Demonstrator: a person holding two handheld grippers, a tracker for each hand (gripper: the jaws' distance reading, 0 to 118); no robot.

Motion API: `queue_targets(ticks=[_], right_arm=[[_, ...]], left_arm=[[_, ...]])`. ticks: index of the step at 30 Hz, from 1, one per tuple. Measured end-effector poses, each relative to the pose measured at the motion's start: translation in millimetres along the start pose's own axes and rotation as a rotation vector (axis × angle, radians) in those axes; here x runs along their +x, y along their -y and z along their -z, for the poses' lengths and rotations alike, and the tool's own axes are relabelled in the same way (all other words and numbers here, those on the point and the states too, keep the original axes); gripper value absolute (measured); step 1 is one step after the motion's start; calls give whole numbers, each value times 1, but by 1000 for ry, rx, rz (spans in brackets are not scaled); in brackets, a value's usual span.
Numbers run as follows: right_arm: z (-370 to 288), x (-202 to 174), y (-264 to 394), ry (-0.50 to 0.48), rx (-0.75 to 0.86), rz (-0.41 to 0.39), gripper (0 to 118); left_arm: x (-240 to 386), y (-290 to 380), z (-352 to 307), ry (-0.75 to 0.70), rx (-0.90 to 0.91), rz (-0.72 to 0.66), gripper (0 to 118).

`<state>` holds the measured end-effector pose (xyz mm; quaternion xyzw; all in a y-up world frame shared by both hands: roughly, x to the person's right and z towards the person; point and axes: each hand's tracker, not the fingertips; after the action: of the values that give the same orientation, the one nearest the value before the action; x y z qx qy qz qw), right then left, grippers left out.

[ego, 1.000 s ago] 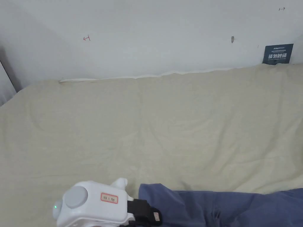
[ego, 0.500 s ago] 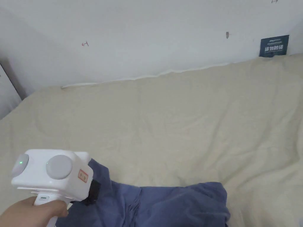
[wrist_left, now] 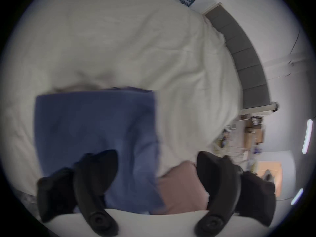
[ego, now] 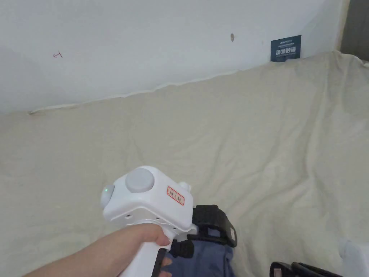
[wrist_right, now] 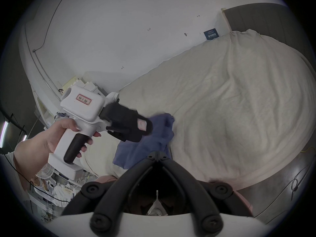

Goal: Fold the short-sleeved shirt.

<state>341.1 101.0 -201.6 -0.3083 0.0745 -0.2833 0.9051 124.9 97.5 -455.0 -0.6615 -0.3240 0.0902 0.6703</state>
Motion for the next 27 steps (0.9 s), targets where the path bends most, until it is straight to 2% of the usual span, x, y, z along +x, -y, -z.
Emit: queue_targets(ticks=[2,4,6,8,10,11,13,14,18,23,27], right_arm=[[-1,4,1,0,-1,7,0],[0,8,3,2,-6,10,0],[0,11,4,-6,-10,25,0],[0,13,4,-11,-8,38,0],[1,14,3,-17,-6,43,0],[1,14,3,-19,-4,44,0],[1,14,2,-22,-2,44,0],[1,14,2,-23,0,43,0],[-2,13,2,-29,6,37,0],[-4,14,1,-21,11,34,0],[-7,13,-2,-11,18,31,0]], left_arm=[[0,0,-11,131,55,-43,102],[-4,2,-32,257,174,-24,102],[-7,7,-58,241,341,-7,102],[-4,13,-78,80,402,39,101],[-1,16,-80,-154,298,115,95],[0,20,-76,-237,280,167,74],[1,26,-61,-313,257,246,15],[-1,26,-52,-335,215,253,5],[-11,27,-15,-377,141,188,5],[5,26,41,-390,56,236,5],[28,26,46,-375,87,262,5]])
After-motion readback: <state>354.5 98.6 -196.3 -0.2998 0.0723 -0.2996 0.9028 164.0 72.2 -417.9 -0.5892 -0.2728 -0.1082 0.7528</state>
